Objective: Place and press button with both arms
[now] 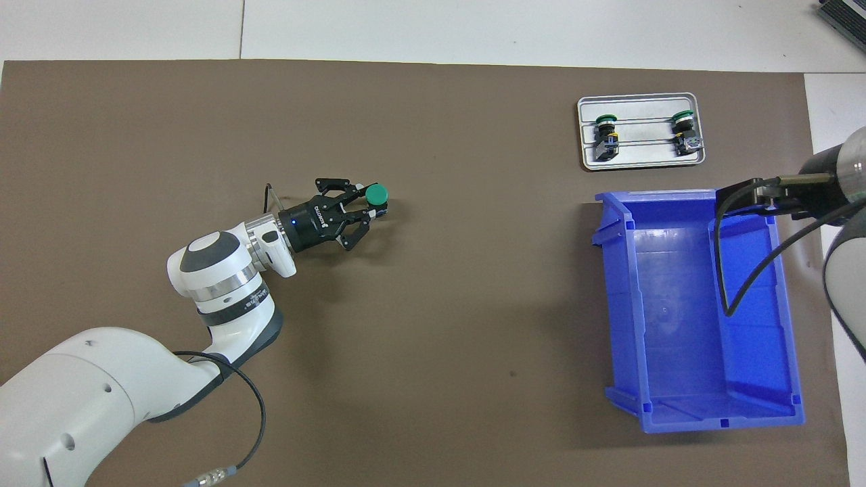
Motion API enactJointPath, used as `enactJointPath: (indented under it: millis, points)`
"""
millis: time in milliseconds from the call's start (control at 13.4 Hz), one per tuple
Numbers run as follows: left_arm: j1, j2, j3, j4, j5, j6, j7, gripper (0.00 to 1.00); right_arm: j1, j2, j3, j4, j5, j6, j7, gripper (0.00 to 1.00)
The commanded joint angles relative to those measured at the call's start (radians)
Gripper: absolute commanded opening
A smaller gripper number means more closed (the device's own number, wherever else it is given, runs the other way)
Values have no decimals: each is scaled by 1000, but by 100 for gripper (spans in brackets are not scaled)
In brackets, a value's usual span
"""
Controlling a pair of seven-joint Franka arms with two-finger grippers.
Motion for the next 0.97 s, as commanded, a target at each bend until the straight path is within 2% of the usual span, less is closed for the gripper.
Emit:
enactJointPath:
  millis: [0, 150, 224, 523, 748, 897]
  points:
    - [-8, 3, 9, -16, -28, -15, 61, 8, -5, -3, 1, -3, 18, -7, -21, 100]
    - [-6, 3, 9, -21, -29, -15, 76, 16, -5, -3, 1, -3, 18, -9, -21, 100]
    - [-8, 3, 9, -24, -28, -13, 84, 24, -5, -3, 1, -3, 18, -7, -21, 100]
    - [-6, 1, 9, -35, -28, -10, 98, 41, -5, -3, 1, -3, 18, -7, -21, 100]
    - [-6, 1, 9, -41, -28, -10, 104, 46, -5, -3, 1, -3, 18, -7, -21, 100]
    - [-6, 0, 10, -39, -28, -10, 104, 53, -5, -3, 1, -3, 18, -9, -21, 100]
